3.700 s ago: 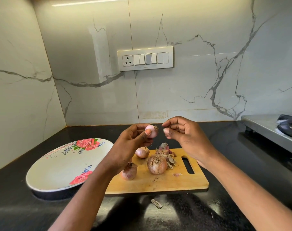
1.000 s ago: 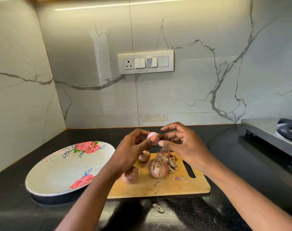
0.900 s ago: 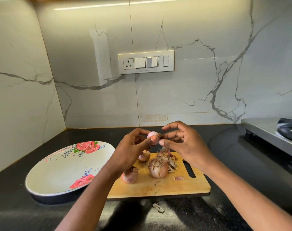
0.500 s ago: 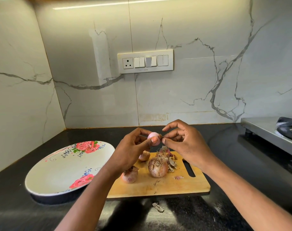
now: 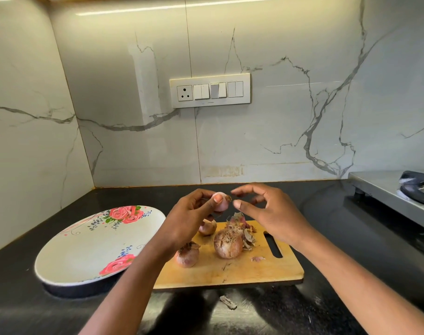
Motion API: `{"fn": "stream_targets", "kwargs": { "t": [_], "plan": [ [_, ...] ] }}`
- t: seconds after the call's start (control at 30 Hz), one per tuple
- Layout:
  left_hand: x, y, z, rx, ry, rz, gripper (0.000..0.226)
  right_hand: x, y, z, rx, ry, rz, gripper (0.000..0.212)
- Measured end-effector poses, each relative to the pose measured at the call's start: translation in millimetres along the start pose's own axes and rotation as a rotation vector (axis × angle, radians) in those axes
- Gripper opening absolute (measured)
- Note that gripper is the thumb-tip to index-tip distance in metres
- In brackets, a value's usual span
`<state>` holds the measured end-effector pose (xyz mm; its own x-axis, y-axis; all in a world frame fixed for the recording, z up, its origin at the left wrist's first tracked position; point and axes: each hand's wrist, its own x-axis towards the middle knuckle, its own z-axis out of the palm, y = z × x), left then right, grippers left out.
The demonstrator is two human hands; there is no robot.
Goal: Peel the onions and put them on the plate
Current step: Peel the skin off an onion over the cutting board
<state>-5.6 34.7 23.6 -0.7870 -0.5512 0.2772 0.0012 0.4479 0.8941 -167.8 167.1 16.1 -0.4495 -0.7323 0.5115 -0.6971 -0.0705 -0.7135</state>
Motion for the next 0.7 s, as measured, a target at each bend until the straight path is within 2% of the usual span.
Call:
{"fn": "stream_targets", "kwargs": {
  "t": [0.13,0.33,0.7],
  "plan": [
    [0.5,-0.9,0.1,0.019,-0.004,0.012,0.045,-0.2,-4.4,-0.2,0.100,-0.075,-0.069,0.026],
    [-0.8,1.3,0.9,0.018,-0.010,0.055,0.041,2.1,-0.8,0.1,0.138,-0.013,-0.106,0.018],
    [-0.3,-2.8,2.7,-0.002,0.080,0.136,0.043,-1.2,-5.1,2.7,0.142,0.070,-0.116,0.013]
  ]
}}
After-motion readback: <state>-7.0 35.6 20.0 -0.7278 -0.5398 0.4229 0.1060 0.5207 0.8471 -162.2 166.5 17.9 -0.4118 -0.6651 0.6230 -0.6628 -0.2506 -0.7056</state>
